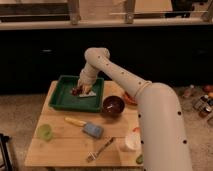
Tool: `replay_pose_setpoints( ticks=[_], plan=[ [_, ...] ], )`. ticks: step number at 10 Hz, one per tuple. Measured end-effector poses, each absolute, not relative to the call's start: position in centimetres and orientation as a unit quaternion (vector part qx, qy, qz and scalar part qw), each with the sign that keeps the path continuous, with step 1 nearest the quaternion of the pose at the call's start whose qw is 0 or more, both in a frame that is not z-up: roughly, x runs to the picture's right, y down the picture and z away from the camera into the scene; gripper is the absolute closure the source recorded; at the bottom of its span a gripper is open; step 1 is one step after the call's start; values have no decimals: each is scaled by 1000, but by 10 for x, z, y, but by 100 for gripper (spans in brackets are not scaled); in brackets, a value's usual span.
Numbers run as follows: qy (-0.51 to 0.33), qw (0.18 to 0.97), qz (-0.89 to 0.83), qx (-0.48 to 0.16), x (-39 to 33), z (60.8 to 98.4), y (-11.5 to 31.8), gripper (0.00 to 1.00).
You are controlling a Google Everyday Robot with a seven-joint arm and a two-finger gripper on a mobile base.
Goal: Place grapes in tray
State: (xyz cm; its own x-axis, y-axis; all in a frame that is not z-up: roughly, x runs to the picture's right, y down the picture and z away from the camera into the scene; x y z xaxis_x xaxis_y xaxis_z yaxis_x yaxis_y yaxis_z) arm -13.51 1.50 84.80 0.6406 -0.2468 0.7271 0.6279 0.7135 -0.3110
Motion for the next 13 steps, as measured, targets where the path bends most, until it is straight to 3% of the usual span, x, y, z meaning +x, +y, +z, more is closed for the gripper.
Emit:
replay_pose_setpoints(
  ticks=[6, 13],
  plan=[
    [-392, 835, -255, -291, -143, 846, 20, 23],
    [-331, 877, -240, -251, -132, 843, 8, 20]
  ],
)
